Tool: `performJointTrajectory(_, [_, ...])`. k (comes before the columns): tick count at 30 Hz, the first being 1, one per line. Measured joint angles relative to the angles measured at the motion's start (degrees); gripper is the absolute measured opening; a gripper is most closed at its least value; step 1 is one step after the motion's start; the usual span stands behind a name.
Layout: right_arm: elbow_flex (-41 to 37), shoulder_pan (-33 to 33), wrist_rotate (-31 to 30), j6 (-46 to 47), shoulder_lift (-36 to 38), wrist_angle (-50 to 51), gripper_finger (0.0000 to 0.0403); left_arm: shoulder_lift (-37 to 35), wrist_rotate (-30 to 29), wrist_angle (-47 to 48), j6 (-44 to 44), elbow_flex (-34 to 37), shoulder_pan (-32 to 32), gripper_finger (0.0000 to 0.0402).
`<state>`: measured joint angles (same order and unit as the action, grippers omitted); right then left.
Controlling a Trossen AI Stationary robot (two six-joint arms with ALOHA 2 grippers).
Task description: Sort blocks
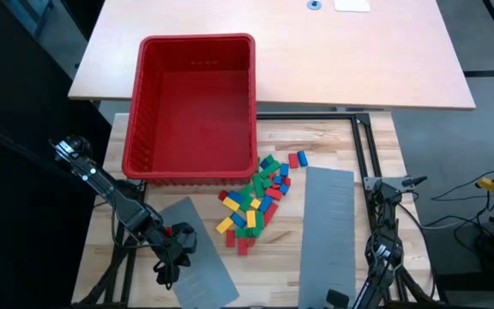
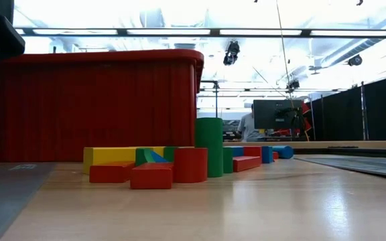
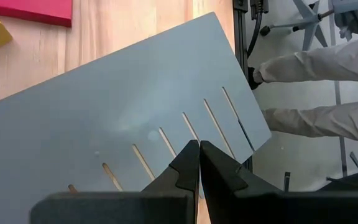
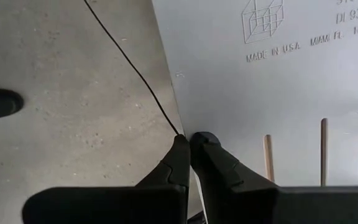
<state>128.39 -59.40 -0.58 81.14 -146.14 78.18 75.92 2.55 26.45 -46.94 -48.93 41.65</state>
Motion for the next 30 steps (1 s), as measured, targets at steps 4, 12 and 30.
performJointTrajectory(4, [2.4,0.0,0.0,0.0,-0.4,-1.3,0.0001,0.0,0.4,0.0,0.2,0.0,0.0,0.0000])
performJointTrajectory(12, [6.3,0.0,0.4,0.6,-0.1,-2.0,0.0001,0.0,1.2,0.0,0.2,0.0,0.0,0.0000])
performJointTrajectory(30, [6.5,0.3,-0.8,3.6,4.6,-10.0,0.0024,0.0,1.5,0.0,0.2,0.0,0.0,0.0000])
